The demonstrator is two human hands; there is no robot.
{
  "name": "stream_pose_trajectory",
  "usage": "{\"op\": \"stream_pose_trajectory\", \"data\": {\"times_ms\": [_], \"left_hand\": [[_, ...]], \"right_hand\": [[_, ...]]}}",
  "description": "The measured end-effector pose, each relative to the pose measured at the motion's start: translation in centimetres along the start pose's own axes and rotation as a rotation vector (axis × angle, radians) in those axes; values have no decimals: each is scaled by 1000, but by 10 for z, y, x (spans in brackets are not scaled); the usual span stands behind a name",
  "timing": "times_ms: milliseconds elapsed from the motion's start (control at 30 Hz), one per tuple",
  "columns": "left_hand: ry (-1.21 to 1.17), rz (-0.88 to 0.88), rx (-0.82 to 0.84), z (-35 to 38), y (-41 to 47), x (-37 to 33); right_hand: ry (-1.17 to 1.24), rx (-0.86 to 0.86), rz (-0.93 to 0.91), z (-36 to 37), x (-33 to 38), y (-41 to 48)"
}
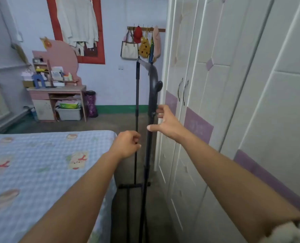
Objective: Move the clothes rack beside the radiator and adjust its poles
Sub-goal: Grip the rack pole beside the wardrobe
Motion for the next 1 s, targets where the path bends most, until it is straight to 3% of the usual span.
{"op": "stream_pose_trajectory", "data": {"times_ms": [667, 1000], "left_hand": [[-247, -184, 240, 115, 24, 71], [-544, -233, 266, 178, 35, 91]], "right_hand": [[405, -230, -184, 25, -3, 35], [408, -369, -216, 28, -3, 40]]}}
Point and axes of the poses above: each hand's wrist, its own y-axis towards the middle knuckle, its own z-axis out of the palm, x = y × z, the point moved 6 cm from there along y, towards the middle knuckle, and after that the axes turned 7 degrees about x, right-handed, at the moved point
